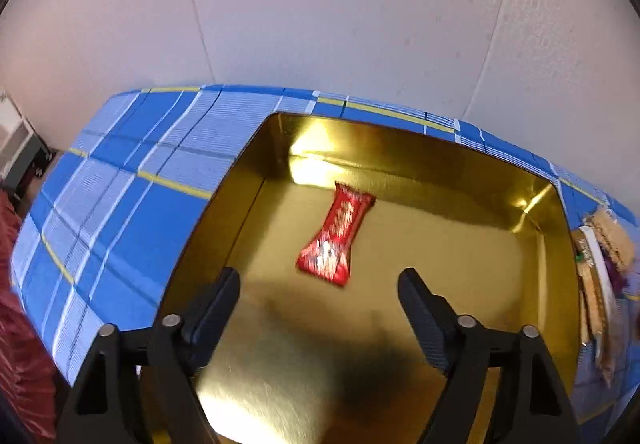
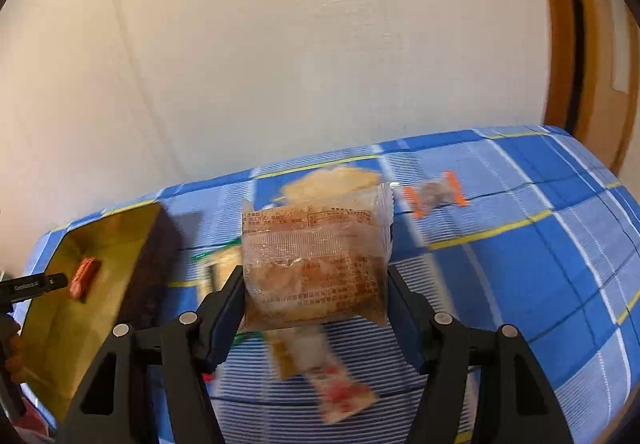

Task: Organize snacks
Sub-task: 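Carry the red candy bar into the gold tray and open the left tool, then lower the clear pastry bag into the gold tray and open the right tool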

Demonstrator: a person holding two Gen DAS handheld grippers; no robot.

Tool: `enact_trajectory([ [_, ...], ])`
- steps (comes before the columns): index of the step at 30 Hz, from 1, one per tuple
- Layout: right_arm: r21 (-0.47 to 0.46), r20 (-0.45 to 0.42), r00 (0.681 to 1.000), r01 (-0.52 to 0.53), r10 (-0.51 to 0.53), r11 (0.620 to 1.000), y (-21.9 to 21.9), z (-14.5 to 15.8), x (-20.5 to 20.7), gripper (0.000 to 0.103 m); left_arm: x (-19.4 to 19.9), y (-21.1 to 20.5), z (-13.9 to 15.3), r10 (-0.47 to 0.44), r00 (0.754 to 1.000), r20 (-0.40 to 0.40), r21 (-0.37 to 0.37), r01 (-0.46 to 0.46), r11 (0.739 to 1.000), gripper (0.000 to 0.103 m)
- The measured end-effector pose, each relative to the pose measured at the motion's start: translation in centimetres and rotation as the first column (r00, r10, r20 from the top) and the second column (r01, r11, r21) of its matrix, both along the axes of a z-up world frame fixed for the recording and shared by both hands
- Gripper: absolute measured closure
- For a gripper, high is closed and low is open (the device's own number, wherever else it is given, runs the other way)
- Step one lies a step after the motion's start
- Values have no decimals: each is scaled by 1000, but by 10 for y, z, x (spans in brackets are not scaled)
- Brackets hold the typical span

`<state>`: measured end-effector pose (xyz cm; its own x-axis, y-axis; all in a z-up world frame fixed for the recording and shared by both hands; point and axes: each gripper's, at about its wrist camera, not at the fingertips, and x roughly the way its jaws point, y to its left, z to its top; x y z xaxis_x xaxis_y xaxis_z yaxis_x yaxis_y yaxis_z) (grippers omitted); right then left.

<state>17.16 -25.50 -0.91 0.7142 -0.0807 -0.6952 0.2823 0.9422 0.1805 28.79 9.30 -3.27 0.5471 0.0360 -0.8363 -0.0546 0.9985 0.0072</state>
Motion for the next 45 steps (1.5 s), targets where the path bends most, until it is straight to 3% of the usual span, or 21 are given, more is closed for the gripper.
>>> enact_trajectory([
  [6, 24, -52, 981, -187, 188, 982, 61, 13, 28, 36, -9, 1, -2, -6, 1000, -9, 44, 6, 999, 19],
  [11, -28, -131, 923, -369, 363, 929, 130, 20, 61, 36, -10, 23, 3, 46, 999, 6, 19, -46, 999, 19],
  [13, -7, -157, 894, -425, 419, 905, 151, 18, 73, 36, -10, 30, 4, 60, 998, 13, 16, -60, 998, 19],
  [22, -1, -298, 817, -517, 493, 856, 212, -11, 130, 36, -8, 60, 8, 124, 992, 5, -41, -123, 992, 17],
  [27, 60, -347, 803, -497, 485, 866, 225, -31, 157, 35, -9, 66, 16, 140, 990, 34, -56, -138, 989, 17],
  [34, 44, -359, 798, -504, 485, 862, 248, -40, 179, 31, -8, 70, 21, 169, 984, 47, -69, -166, 984, 15],
  [40, 66, -312, 826, -475, 470, 878, 240, -31, 174, 30, -9, 67, 22, 169, 984, 52, -84, -164, 983, 14],
  [45, 25, -263, 849, -469, 459, 883, 225, -13, 150, 30, -13, 56, 24, 147, 987, 69, -97, -140, 985, 11],
])
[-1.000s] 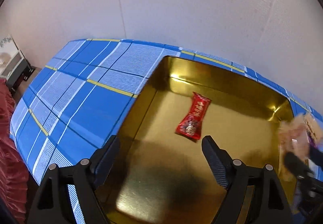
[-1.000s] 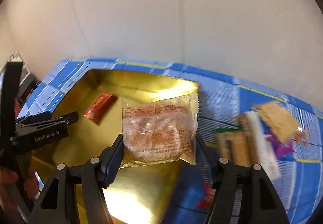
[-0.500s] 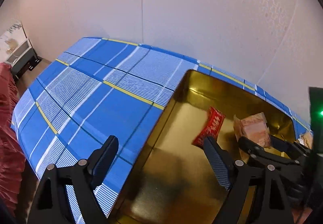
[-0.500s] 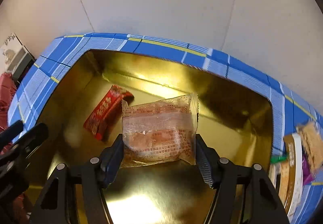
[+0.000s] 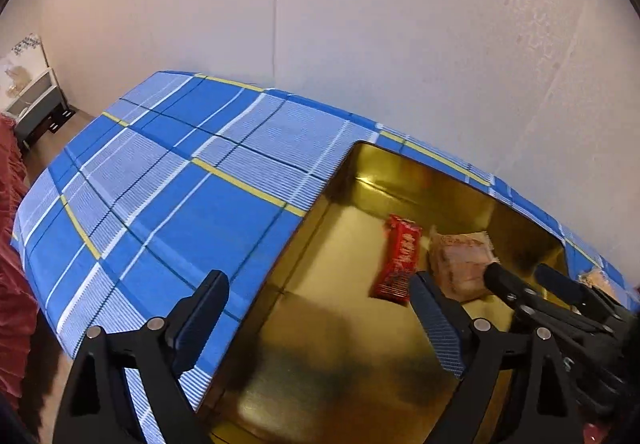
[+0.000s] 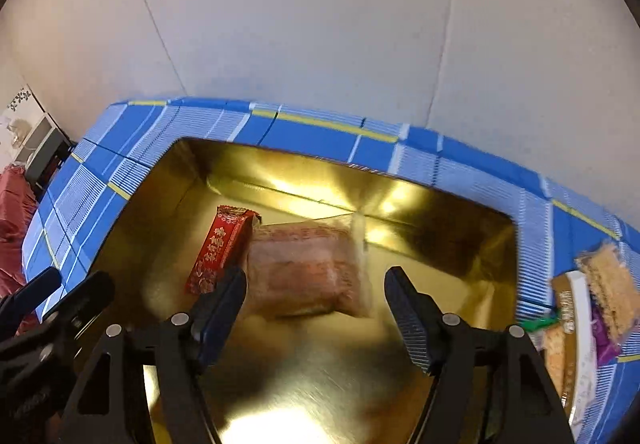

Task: Organize snacks
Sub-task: 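Lower the clear pastry bag into the gold tray and open the right tool, then grasp the pink floral wrapped candy with the right tool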

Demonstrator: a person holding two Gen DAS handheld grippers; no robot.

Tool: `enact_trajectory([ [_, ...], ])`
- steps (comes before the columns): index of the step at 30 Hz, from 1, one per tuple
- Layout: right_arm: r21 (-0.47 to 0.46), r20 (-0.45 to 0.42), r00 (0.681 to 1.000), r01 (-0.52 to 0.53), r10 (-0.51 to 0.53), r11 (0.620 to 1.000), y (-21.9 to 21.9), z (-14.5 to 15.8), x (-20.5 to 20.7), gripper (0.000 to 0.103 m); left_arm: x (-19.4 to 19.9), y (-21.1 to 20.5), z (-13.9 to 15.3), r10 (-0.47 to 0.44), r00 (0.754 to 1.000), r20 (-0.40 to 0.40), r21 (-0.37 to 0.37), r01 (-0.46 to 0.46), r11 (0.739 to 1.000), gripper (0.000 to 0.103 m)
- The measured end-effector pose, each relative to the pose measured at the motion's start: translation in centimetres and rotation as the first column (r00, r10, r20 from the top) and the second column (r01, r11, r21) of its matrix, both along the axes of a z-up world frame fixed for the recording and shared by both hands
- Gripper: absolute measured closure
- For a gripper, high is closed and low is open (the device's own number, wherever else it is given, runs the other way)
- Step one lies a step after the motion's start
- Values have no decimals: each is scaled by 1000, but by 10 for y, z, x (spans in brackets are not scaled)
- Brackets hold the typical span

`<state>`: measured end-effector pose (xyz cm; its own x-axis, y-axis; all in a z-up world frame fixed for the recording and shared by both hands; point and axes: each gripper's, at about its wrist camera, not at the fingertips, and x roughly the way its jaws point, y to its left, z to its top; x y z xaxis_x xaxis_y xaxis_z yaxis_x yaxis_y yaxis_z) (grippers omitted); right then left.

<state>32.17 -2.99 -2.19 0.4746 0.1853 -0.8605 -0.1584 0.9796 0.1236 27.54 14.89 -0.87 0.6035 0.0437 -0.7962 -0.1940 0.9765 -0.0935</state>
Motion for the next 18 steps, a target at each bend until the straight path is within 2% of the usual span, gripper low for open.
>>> enact_trajectory([
  [9, 11, 137, 984, 109, -110, 994, -61, 38, -46, 30, -12, -49, 1, -137, 990, 45, 41, 136, 990, 8],
  [12, 30, 153, 973, 169, -171, 985, -97, 39, -66, 30, -19, -67, 2, -195, 978, 67, 38, 193, 980, 3],
  [18, 1, 153, 949, 279, -275, 960, -163, 26, -102, 30, -35, -97, 0, -295, 952, 84, -23, 298, 954, 3],
])
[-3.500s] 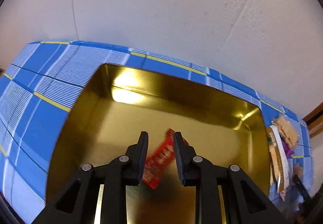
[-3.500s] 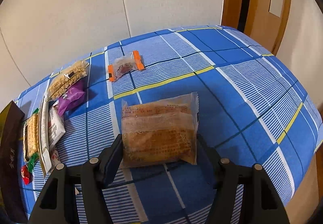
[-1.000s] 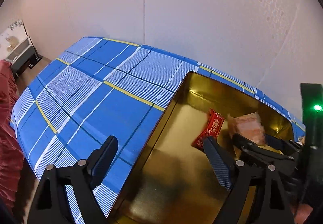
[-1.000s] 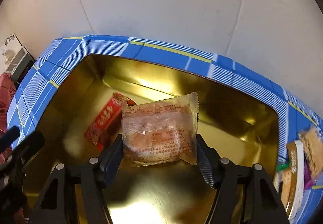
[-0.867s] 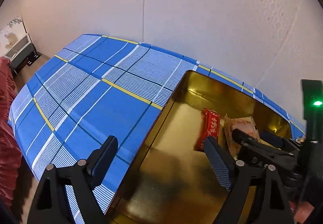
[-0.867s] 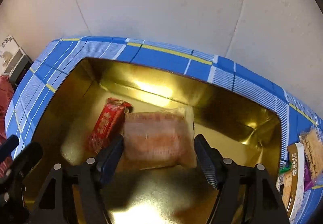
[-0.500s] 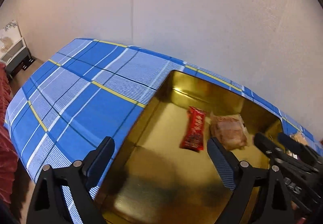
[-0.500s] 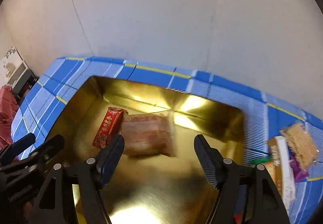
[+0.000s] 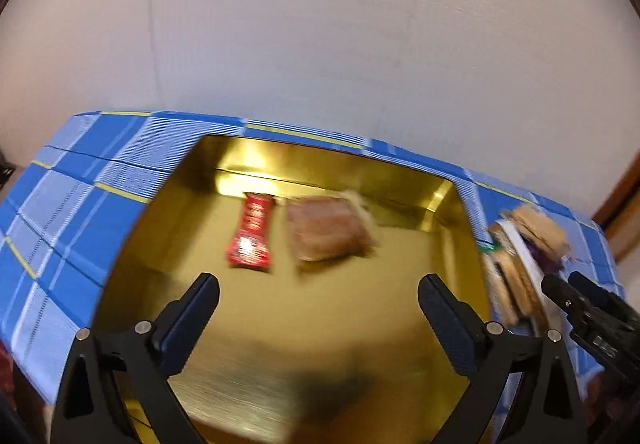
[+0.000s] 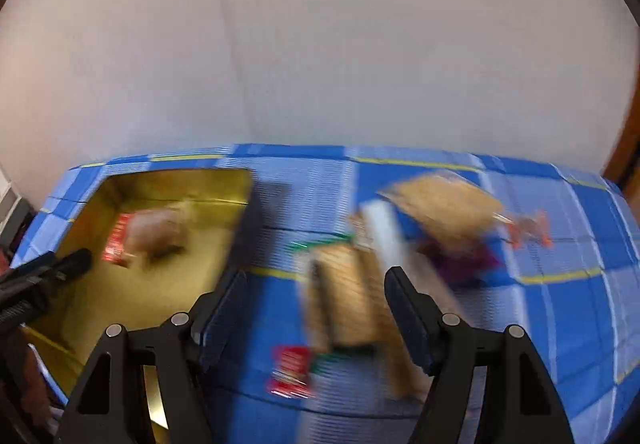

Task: Organize snacks
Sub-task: 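Grasp the pink floral wrapped candy with the right tool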

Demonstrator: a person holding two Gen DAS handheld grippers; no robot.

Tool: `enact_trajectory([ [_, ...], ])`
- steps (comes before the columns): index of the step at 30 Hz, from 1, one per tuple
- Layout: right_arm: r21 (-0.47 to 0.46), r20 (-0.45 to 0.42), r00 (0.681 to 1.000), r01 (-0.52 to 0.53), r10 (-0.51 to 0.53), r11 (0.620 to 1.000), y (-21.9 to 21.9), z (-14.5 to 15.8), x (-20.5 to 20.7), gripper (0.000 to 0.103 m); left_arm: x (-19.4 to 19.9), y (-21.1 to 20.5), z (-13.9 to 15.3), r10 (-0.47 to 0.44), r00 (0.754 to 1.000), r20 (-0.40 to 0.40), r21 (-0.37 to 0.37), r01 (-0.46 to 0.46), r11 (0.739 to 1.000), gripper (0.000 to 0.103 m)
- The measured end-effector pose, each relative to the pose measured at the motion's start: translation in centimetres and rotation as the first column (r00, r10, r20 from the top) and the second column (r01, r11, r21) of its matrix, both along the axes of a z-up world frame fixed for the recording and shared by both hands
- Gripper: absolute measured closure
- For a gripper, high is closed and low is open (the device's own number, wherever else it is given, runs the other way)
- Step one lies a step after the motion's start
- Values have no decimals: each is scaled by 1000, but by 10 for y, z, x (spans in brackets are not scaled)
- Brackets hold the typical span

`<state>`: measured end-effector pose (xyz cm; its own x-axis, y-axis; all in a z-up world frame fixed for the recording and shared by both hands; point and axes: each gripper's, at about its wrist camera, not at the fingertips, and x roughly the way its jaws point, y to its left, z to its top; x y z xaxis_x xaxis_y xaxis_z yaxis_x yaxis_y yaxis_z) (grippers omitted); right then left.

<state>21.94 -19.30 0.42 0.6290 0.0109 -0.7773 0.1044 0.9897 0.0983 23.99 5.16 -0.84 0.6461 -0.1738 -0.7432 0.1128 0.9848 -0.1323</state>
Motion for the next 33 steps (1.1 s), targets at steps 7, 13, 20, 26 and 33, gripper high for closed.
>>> enact_trajectory([
  [7, 15, -35, 996, 85, -85, 996, -70, -21, -46, 30, -27, -40, 4, -114, 988, 101, 77, 106, 991, 3],
  [13, 44, -83, 996, 45, -41, 998, -84, -39, -64, 30, -50, -57, 8, -151, 980, 128, 44, 147, 988, 3],
  [20, 5, -127, 989, -75, 75, 997, -67, -55, -56, 55, -77, -89, 9, -204, 975, 85, 14, 203, 979, 3],
  [26, -8, -126, 989, -82, 81, 997, -66, -55, -58, 79, -88, -115, 8, -227, 971, 71, 53, 224, 973, 3],
  [33, 21, -143, 990, -5, 8, 1000, -84, -52, -70, 80, -83, -135, 7, -222, 975, 18, 54, 220, 974, 3],
])
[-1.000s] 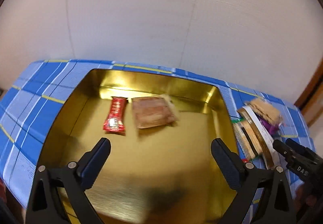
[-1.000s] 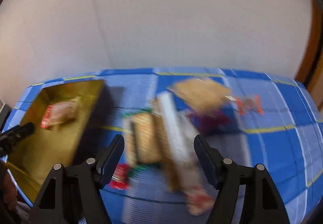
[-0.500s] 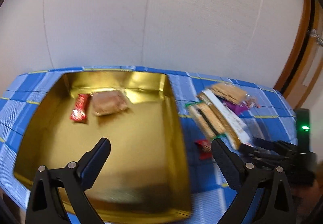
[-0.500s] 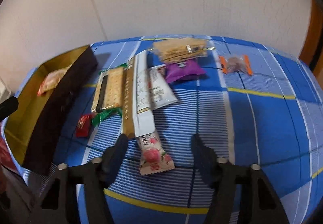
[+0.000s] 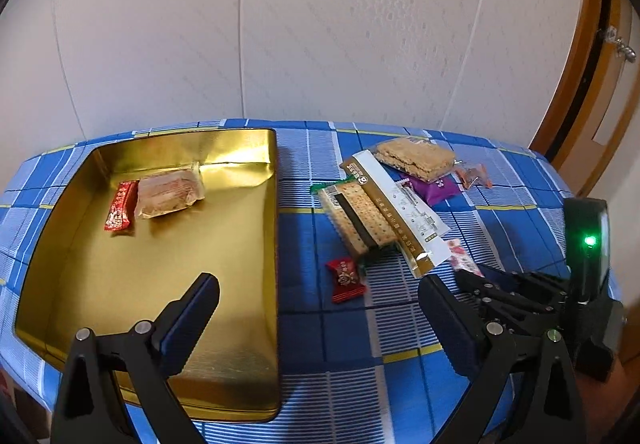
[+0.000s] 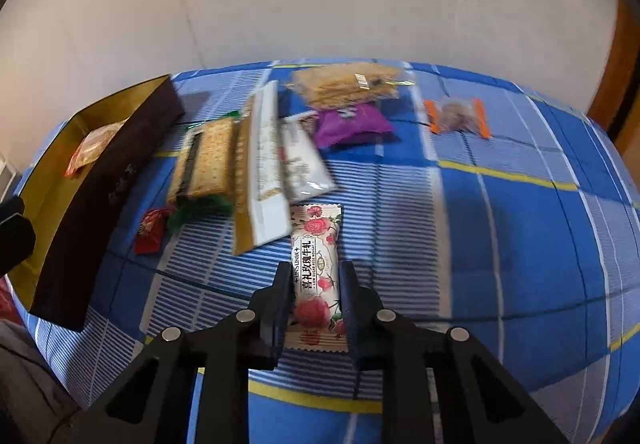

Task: Organize snacks
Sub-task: 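Grasp the pink floral wrapped candy with the right tool, then grasp the long white-and-gold stick pack with the left tool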

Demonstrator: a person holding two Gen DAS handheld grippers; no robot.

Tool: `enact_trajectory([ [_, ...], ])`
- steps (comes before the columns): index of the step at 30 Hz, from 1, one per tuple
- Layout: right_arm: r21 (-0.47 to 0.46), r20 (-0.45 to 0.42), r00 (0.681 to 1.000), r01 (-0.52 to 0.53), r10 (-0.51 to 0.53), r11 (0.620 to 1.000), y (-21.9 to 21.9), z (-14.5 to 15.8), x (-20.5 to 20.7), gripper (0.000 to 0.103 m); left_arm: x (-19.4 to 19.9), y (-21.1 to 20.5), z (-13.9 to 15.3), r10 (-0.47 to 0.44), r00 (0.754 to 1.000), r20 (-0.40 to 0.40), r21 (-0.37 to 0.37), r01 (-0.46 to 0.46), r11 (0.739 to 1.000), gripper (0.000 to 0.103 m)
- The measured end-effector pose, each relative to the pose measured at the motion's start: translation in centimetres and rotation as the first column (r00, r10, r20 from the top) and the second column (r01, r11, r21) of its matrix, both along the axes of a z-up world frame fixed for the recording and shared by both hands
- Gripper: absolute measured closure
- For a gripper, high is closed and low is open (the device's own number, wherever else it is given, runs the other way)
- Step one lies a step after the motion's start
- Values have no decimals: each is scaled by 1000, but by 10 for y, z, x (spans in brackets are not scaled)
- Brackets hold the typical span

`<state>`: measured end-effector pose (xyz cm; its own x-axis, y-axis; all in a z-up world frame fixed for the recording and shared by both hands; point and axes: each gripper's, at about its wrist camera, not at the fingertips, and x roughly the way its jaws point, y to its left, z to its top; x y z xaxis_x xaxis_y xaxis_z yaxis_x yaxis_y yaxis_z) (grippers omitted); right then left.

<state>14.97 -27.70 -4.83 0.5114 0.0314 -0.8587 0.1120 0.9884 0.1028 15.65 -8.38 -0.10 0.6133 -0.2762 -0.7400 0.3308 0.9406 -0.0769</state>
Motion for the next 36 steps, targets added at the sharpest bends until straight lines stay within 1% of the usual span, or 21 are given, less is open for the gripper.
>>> enact_trajectory([
  [4, 22, -15, 995, 99, -98, 995, -25, 1, -7, 80, 8, -19, 1, -9, 999, -40, 7, 9, 1000, 3],
  [8, 12, -28, 981, 191, -191, 981, -49, 2, -14, 80, 19, -46, -3, -28, 994, -108, 1, 28, 1000, 3],
  [12, 47, -32, 976, 219, -218, 975, -59, 2, -18, 80, 36, -78, -17, -21, 984, -176, -5, 20, 1000, 5],
  [14, 51, -34, 974, 225, -223, 973, -61, 2, -20, 80, 48, -95, -26, -20, 979, -205, 17, 24, 1000, 8],
  [16, 51, -37, 971, 240, -238, 969, -64, 2, -22, 80, 58, -109, -35, -15, 972, -236, 42, 26, 999, 23],
  [17, 49, -38, 968, 250, -248, 967, -69, 2, -24, 80, 63, -116, -41, -15, 968, -252, 49, 28, 998, 26],
  [18, 45, -40, 965, 262, -260, 964, -70, 2, -22, 80, 65, -120, -46, -12, 966, -258, 57, 28, 998, 31],
  [19, 43, -42, 961, 277, -275, 960, -74, 2, -23, 80, 68, -125, -50, -13, 966, -257, 68, 31, 997, 33],
  [20, 49, -43, 956, 291, -289, 955, -78, 2, -24, 80, 68, -130, -52, -9, 975, -223, 100, 32, 995, 33],
  [21, 61, -44, 953, 302, -300, 951, -82, 2, -24, 80, 68, -133, -53, -6, 981, -196, 127, 32, 991, 39],
  [22, 77, -44, 950, 312, -309, 947, -86, 1, -25, 80, 68, -136, -54, -14, 984, -180, 136, 39, 990, 45],
  [23, 92, -45, 947, 321, -318, 943, -89, 1, -25, 80, 65, -139, -53, -32, 987, -158, 133, 54, 990, 53],
  [25, 107, -45, 945, 328, -325, 938, -93, 1, -27, 80, 61, -142, -53, -87, 985, -151, 112, 104, 988, 88],
  [26, 110, -45, 944, 330, -327, 938, -94, 2, -27, 80, 58, -142, -55, -99, 983, -156, 112, 117, 987, 91],
  [28, 113, -45, 944, 330, -327, 937, -95, 2, -28, 80, 50, -136, -57, -80, 988, -132, 117, 96, 989, 92],
  [29, 113, -45, 944, 330, -327, 937, -95, 2, -28, 80, 47, -132, -57, -74, 989, -130, 111, 88, 990, 93],
  [31, 111, -44, 944, 330, -327, 937, -94, 2, -29, 80, 41, -122, -62, -63, 988, -144, 90, 77, 993, 99],
  [33, 117, -44, 943, 331, -328, 936, -96, 2, -30, 80, 33, -113, -66, -78, 983, -163, 72, 91, 993, 101],
  [36, 128, -44, 943, 334, -331, 934, -96, 1, -31, 80, 15, -102, -70, -113, 979, -167, 57, 124, 991, 101],
])
